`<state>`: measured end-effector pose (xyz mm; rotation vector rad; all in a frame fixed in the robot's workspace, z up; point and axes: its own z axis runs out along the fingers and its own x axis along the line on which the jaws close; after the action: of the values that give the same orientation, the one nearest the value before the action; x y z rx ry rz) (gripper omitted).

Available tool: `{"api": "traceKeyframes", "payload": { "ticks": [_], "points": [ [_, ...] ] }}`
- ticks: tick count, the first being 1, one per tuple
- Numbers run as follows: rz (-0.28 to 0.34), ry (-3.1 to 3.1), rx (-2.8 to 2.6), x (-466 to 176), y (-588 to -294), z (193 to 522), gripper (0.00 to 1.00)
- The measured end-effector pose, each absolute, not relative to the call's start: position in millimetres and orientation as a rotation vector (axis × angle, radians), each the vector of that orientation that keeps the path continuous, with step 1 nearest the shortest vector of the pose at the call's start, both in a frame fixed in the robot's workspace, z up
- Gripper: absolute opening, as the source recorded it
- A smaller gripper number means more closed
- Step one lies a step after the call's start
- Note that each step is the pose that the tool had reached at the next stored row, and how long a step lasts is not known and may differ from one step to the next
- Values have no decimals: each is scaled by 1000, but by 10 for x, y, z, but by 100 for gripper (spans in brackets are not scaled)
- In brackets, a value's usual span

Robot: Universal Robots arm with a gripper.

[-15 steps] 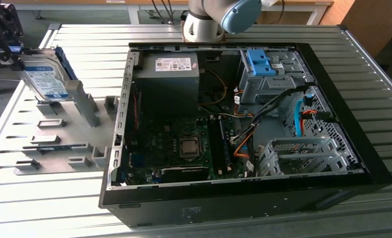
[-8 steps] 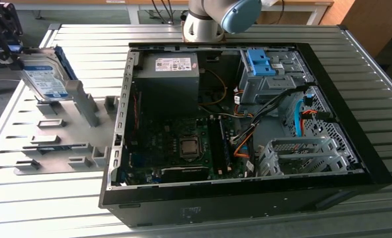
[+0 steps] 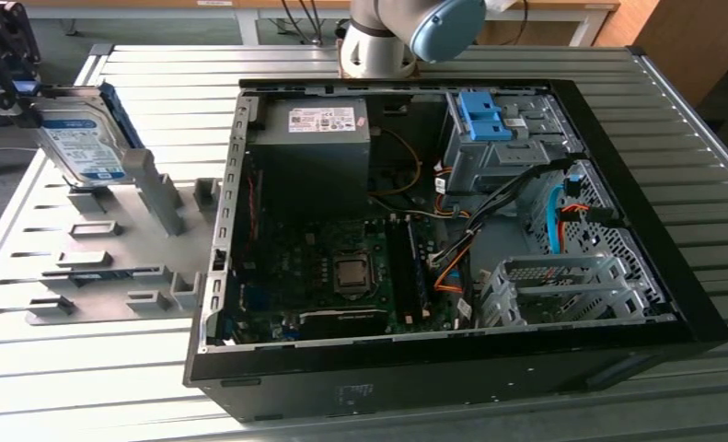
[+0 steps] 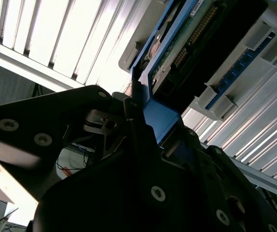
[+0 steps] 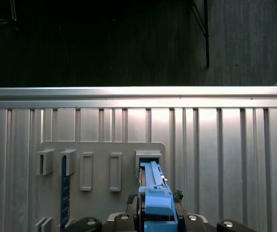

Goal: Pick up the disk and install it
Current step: 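Pick up the disk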

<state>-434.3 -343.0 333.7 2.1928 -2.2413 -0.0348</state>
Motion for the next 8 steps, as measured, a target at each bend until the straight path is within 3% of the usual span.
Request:
{"api": "traceKeyframes", "payload": {
  "ticks": [8],
  "points": [
    [-34, -2241, 2192, -4343, -3431, 3344, 36]
  ]
}}
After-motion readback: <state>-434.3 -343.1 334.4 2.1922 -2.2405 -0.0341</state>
